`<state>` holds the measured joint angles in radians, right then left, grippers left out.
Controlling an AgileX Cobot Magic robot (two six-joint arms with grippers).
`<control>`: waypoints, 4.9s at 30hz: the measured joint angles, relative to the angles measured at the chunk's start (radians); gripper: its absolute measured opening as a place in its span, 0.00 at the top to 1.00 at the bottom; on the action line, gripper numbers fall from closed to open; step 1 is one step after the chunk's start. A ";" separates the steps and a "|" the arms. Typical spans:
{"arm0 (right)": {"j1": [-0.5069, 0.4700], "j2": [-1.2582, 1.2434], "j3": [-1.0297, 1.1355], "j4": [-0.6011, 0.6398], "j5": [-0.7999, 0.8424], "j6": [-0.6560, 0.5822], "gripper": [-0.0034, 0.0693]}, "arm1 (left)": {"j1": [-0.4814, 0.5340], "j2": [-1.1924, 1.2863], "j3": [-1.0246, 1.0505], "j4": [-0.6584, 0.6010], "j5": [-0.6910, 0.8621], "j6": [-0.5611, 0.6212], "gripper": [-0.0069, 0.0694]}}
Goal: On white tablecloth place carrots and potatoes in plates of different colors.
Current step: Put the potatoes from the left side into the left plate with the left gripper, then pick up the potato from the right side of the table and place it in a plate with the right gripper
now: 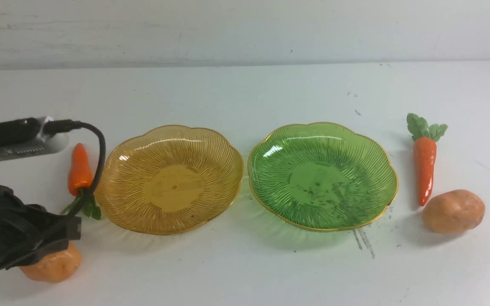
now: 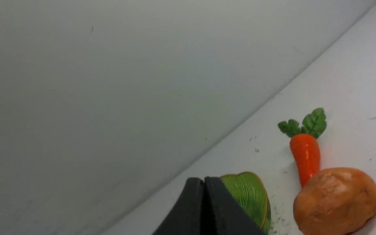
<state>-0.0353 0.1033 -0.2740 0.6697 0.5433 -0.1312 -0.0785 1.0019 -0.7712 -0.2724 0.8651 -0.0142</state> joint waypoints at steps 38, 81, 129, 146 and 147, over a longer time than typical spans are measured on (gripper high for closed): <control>0.000 0.706 -0.483 0.009 0.624 -0.443 0.97 | 0.351 0.612 -0.082 -0.107 -0.196 -0.115 0.03; 0.000 0.954 -0.763 -0.515 0.649 0.178 0.96 | 0.020 0.862 -0.633 -0.109 0.008 0.211 0.07; 0.001 1.899 -1.134 -0.595 0.667 0.466 0.16 | 0.018 0.438 -0.584 -0.085 0.305 0.342 0.91; 0.217 1.711 -1.428 -0.311 0.591 0.278 0.16 | 0.018 0.397 -0.584 0.004 0.305 0.291 0.91; 0.274 1.729 -1.461 -0.258 0.554 0.239 0.16 | 0.018 0.397 -0.584 0.006 0.305 0.289 0.91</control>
<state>0.2385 1.8328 -1.7351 0.4119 1.0974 0.1074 -0.0608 1.3989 -1.3554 -0.2665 1.1697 0.2750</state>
